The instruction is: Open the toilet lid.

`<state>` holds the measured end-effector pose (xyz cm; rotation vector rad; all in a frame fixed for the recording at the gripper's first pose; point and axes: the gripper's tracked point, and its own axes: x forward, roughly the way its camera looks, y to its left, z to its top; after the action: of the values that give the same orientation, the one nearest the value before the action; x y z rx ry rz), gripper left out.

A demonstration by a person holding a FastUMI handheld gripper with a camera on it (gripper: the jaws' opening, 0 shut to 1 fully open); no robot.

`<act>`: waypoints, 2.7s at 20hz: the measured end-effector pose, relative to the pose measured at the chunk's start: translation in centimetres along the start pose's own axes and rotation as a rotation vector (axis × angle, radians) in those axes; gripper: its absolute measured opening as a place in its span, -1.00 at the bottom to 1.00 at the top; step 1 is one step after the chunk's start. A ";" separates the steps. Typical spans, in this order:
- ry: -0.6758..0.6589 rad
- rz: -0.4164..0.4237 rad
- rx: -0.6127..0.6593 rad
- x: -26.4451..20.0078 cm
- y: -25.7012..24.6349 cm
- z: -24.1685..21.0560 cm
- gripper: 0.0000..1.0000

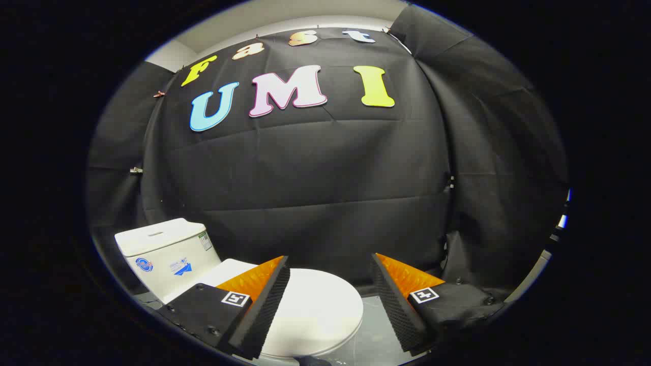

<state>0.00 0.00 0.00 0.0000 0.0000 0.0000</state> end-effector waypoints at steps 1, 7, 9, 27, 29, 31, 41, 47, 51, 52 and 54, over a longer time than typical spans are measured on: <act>0.000 0.001 -0.001 0.0 0.0 -0.1 0.97; 0.005 0.000 -0.007 -0.1 0.0 -0.4 0.97; 0.010 -0.001 -0.004 0.0 -0.1 -0.6 0.97; 0.030 0.008 0.000 0.0 0.5 -1.3 0.97; 0.014 0.007 0.001 -0.1 0.5 -0.8 0.97; 0.010 0.008 -0.006 0.0 0.6 -0.9 0.97; 0.022 0.006 0.010 0.0 0.5 -1.1 0.97; 0.024 0.007 0.023 -0.2 0.5 -1.1 0.97; 0.027 0.006 0.039 -0.4 0.6 -0.8 0.97; 0.027 0.005 0.038 -0.5 0.6 -0.8 0.97; 0.022 0.006 0.034 -0.7 0.7 -0.4 0.97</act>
<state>-0.69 0.71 -0.42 0.0343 0.0220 0.0057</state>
